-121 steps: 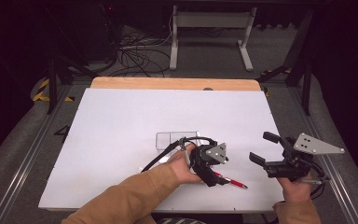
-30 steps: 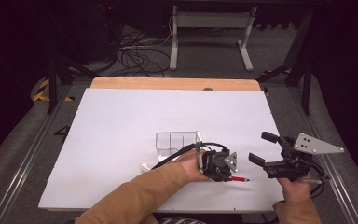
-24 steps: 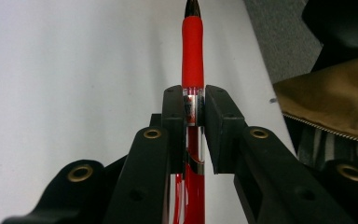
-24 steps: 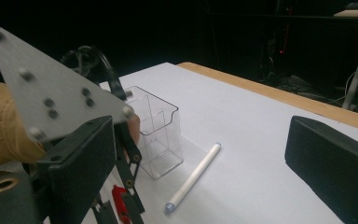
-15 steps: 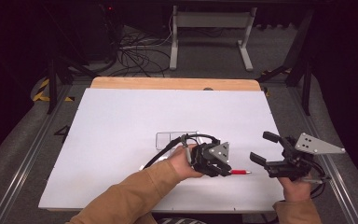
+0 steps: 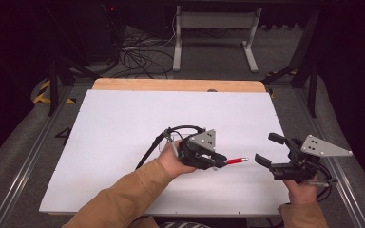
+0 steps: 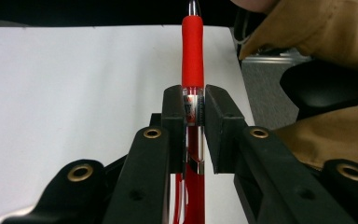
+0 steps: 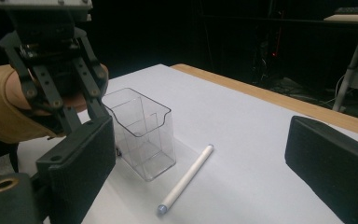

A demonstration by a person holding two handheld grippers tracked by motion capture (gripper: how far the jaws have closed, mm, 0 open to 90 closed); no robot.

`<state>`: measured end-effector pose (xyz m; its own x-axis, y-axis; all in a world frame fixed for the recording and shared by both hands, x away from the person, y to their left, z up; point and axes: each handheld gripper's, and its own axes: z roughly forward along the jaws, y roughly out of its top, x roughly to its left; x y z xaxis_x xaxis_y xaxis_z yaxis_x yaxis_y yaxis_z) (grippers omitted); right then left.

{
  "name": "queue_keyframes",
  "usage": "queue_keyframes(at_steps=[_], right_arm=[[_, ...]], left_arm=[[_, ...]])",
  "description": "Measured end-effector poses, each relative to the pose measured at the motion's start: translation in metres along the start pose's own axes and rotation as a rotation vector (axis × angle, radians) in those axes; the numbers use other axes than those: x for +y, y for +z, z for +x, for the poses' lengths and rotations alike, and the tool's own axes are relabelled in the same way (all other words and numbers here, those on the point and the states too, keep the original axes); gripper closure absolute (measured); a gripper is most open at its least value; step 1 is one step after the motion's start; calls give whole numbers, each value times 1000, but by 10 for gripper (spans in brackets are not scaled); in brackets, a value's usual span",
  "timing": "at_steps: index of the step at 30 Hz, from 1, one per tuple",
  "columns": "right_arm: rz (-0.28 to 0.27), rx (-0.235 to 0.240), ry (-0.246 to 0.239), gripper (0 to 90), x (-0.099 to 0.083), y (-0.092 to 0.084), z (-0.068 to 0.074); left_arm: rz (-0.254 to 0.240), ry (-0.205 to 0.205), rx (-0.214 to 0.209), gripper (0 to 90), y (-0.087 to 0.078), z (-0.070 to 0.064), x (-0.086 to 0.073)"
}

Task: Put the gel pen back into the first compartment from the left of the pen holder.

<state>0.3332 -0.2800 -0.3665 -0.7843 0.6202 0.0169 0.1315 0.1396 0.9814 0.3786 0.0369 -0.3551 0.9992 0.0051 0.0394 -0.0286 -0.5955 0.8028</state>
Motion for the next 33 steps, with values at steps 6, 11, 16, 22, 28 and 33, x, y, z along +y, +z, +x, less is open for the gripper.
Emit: queue_keyframes(at_steps=[6, 11, 16, 22, 28, 33], right_arm=[[0, 2, 1, 91, 0, 2, -1], [7, 10, 2, 91, 0, 5, -1], [10, 13, 1, 91, 0, 7, -1], [11, 16, 0, 91, 0, 8, 0], [16, 19, 0, 91, -1, 10, 1], [17, 22, 0, 91, -1, 11, 1]], left_arm=[[-88, -46, 41, 794, -21, 3, -5], [-154, -86, 90, 794, -36, 6, -11], [-211, -120, 138, 793, -49, 8, -18], [-269, -161, 204, 793, -61, 12, -31], [-337, -197, 269, 793, -75, 13, -49], [-402, -229, 313, 793, -87, 14, -64]])
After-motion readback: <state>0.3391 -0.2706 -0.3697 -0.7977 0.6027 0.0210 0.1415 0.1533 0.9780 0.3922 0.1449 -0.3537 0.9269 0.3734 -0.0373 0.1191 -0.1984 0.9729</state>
